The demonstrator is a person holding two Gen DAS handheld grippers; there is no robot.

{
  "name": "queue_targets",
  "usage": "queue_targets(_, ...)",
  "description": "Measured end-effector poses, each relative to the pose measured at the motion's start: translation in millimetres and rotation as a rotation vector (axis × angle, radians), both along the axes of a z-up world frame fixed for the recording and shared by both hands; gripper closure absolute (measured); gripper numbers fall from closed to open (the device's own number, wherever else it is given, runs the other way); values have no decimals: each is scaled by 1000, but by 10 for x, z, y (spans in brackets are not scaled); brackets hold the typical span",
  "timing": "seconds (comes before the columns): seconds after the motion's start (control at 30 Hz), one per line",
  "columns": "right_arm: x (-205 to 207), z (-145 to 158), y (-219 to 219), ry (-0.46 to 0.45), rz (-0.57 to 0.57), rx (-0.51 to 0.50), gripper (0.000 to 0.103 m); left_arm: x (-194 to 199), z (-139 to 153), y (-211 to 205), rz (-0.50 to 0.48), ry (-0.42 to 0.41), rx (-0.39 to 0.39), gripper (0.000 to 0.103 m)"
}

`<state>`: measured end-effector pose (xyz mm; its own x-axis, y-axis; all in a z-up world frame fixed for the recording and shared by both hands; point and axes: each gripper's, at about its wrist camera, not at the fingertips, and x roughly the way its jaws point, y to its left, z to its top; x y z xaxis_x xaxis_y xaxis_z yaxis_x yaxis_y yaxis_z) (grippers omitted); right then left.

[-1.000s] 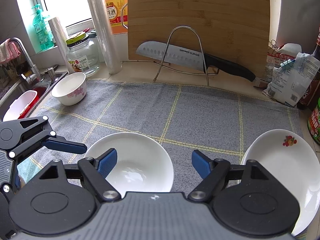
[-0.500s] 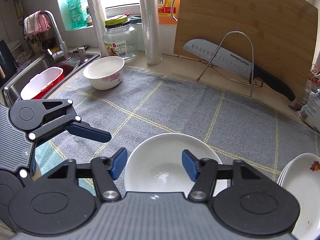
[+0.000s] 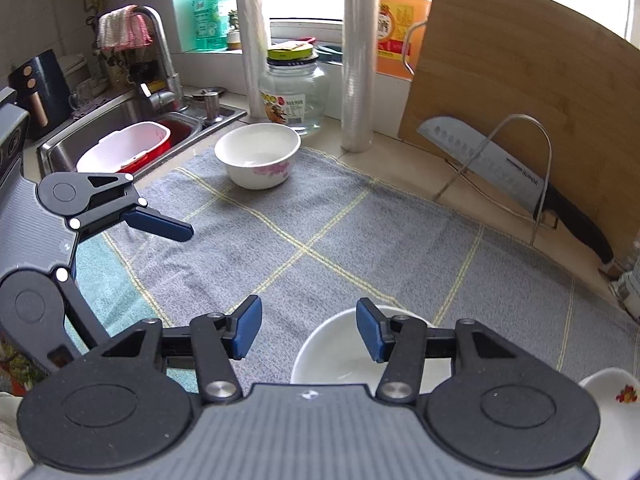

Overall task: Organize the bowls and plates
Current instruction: 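Grasp the white bowl beside the glass jar with both tools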

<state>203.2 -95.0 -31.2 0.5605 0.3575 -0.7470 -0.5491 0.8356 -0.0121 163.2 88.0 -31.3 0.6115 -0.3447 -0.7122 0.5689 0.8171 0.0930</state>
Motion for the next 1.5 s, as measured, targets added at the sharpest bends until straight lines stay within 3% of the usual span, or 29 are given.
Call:
queue_targets(0.07,57,13,108,-25,6,-23,28,103,15,248,42,-12,32,4)
queue_targets(0.17,155,-6,360,-61,-14,-49,16,366,5,632,101,-38,86,4)
queue_targets(0.3,240,-88,740,-90,-79,-72,0,736,63,1032,88,-68,92,4)
queue_targets(0.43,377,-210,1140,-87,-116,-95,0,1100,150,1212,50,-91,102,3)
queue_targets(0.6,540,-298,1501,-88,-170,-99,0,1540,197,1245,35,-69,47,3)
queue_targets(0.83,760,-587,1824,-72,-216,-118,0,1957,-12,1143,24,9,30,4)
queue_targets(1.2,1042,-843,1977,-62,-226,-114,0,2240,-208,1033,-78,100,55,8)
queue_targets(1.5,1282,-934,1981,-52,-228,-77,0,2356,-254,1039,-121,166,54,25)
